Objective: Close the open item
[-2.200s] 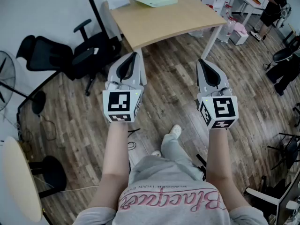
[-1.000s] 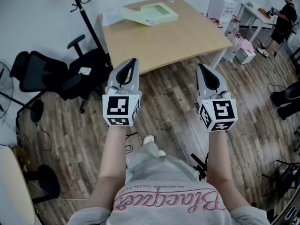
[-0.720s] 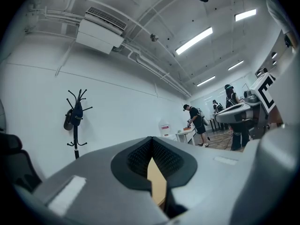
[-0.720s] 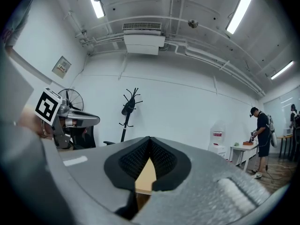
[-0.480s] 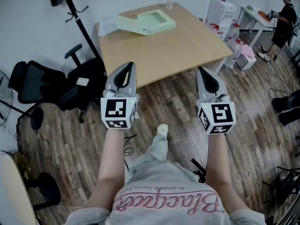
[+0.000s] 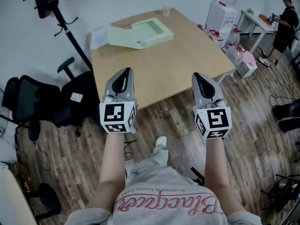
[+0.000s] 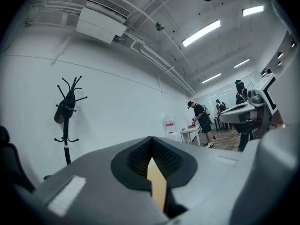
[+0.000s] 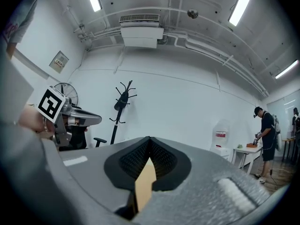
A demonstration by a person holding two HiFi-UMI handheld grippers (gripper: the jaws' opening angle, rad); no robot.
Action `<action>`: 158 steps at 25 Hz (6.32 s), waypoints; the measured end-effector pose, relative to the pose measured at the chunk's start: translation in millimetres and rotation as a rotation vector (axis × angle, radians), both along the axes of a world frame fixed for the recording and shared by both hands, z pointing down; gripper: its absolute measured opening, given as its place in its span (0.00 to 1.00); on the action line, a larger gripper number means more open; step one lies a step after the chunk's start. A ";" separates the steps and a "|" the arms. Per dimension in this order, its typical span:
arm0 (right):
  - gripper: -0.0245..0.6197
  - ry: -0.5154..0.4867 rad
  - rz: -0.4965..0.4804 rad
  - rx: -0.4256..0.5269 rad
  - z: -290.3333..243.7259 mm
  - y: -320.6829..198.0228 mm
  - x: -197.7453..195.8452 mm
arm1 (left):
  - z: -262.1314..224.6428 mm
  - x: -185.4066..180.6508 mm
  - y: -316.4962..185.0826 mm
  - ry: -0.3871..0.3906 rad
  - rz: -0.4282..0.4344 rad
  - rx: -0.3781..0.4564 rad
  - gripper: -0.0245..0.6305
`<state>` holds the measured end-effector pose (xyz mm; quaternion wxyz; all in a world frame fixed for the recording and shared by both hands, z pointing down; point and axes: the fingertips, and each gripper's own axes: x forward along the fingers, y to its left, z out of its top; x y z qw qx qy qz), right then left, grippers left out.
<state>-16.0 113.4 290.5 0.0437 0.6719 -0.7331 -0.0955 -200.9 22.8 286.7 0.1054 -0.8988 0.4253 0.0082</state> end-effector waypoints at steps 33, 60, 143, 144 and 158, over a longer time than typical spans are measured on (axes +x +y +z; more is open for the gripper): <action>0.04 0.000 -0.122 -0.080 9.7 -257.2 93.3 | 15.9 51.1 -225.9 0.012 -0.218 -0.034 0.06; 0.04 -0.012 -0.455 -0.186 35.6 -459.0 191.2 | 38.4 73.2 -317.3 0.023 -0.697 -0.122 0.06; 0.04 0.115 -0.496 -0.303 70.9 -509.3 190.8 | 95.5 74.6 -416.8 -0.129 -0.678 -0.291 0.06; 0.04 0.115 -0.500 -0.309 74.1 -508.9 188.8 | 95.7 78.8 -416.9 -0.144 -0.677 -0.284 0.06; 0.04 0.083 -0.537 -0.384 111.5 -515.8 181.1 | 110.8 155.1 -418.0 -0.436 -0.580 -0.207 0.07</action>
